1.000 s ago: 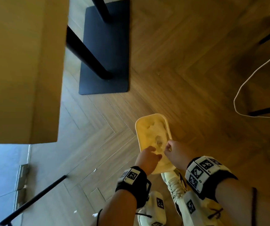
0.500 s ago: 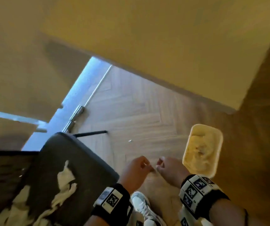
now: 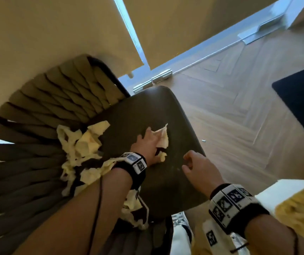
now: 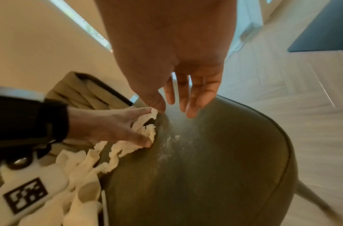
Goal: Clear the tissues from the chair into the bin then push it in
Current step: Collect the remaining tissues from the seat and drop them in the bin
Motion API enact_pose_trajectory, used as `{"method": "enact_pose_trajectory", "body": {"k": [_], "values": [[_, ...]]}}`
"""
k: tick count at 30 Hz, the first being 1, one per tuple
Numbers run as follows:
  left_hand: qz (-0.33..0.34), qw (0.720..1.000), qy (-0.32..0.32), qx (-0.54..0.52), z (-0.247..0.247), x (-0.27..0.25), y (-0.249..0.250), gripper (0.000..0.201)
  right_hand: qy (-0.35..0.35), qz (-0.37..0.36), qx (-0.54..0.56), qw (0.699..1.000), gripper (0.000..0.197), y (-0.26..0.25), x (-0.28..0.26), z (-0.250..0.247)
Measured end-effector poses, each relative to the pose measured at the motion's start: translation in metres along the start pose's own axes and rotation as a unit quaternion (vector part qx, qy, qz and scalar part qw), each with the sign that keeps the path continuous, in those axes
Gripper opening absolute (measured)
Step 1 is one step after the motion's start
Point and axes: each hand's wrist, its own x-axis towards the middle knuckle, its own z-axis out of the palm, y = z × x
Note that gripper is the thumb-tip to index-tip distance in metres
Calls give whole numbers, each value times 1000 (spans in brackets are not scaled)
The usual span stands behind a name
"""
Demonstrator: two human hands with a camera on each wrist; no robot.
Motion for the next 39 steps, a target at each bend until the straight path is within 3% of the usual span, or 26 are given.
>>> {"method": "enact_pose_trajectory", "body": {"k": [2,6,9,12,15,18,21,24,27,30,34,39], "values": [[38,999,-1,25,8,11,-8,94,11,-26,-39,999,36,-3,8,8],[108,991,53,53,25,-1,-22,65,26,-63,-59,996,39,-28,26,21],[132,990,40,-21,31,-10,-38,55,77,-114,-34,990,33,-67,49,27],[69,980,90,-163,18,-19,-66,39,113,-162,5,980,30,-119,73,34],[-3,937,203,-286,-4,-36,-116,22,114,-181,47,976,27,-167,95,49],[-73,903,276,-320,-20,-62,-178,8,44,-188,-33,981,34,-209,116,84],[-148,879,314,-328,-20,-89,-231,8,-59,-194,-191,960,65,-245,142,130],[-195,860,323,-344,-10,-108,-264,12,-91,-173,-294,936,91,-269,164,168],[-216,847,314,-371,3,-113,-274,11,-61,-160,-364,915,102,-278,176,188],[-217,841,302,-392,14,-108,-272,12,-47,-153,-373,914,108,-282,182,195],[-209,835,287,-420,18,-101,-261,12,-78,-138,-361,919,94,-289,182,197],[-191,838,271,-433,7,-99,-252,14,-150,-86,-259,950,67,-276,189,199]]}}
